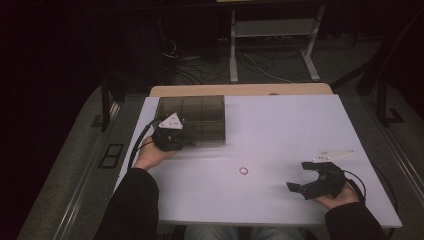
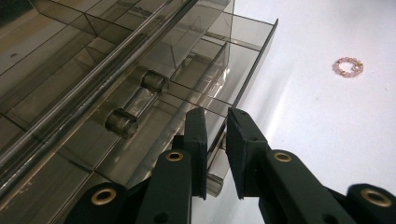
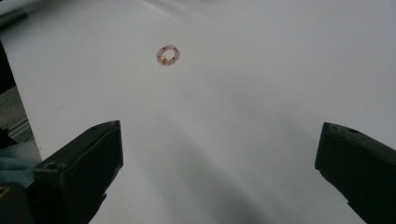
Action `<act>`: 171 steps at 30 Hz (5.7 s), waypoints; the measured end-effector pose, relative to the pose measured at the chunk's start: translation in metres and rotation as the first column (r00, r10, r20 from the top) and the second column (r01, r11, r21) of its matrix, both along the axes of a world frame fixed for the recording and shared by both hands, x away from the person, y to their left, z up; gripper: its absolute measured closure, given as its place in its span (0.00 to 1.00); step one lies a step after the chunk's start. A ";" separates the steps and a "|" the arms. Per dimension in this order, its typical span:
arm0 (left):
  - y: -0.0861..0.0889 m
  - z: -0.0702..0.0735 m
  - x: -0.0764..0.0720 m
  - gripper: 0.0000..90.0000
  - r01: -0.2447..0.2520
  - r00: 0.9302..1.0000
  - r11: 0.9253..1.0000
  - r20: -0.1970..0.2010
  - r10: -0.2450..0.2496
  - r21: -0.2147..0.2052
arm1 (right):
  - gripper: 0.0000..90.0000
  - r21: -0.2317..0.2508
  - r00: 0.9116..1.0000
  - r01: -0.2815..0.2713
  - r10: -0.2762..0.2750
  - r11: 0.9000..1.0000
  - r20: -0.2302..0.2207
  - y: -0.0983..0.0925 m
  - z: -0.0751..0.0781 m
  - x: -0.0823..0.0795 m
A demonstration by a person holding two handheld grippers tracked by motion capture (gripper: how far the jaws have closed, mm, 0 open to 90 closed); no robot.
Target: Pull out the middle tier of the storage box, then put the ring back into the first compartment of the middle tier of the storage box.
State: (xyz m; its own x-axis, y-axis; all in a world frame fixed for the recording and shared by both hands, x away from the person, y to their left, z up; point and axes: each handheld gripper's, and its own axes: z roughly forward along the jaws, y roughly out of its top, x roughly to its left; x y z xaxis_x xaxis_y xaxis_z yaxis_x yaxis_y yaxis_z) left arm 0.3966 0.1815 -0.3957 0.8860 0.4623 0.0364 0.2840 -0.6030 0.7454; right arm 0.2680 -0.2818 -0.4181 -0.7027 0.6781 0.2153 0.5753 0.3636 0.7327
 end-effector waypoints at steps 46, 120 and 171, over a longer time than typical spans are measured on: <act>0.004 -0.006 -0.022 0.85 -0.001 1.000 1.000 0.001 0.001 -0.025 | 0.00 -0.007 1.000 -0.006 0.006 1.000 -0.009 0.003 -0.001 0.000; 0.009 0.003 -0.051 0.72 -0.009 1.000 0.994 -0.010 0.008 -0.106 | 0.00 -0.006 1.000 -0.007 0.007 1.000 -0.012 0.003 0.000 0.000; -0.062 0.029 -0.072 0.48 0.041 0.996 0.969 -0.062 -0.058 -0.243 | 0.00 0.010 1.000 -0.004 0.004 1.000 -0.001 0.000 0.001 -0.001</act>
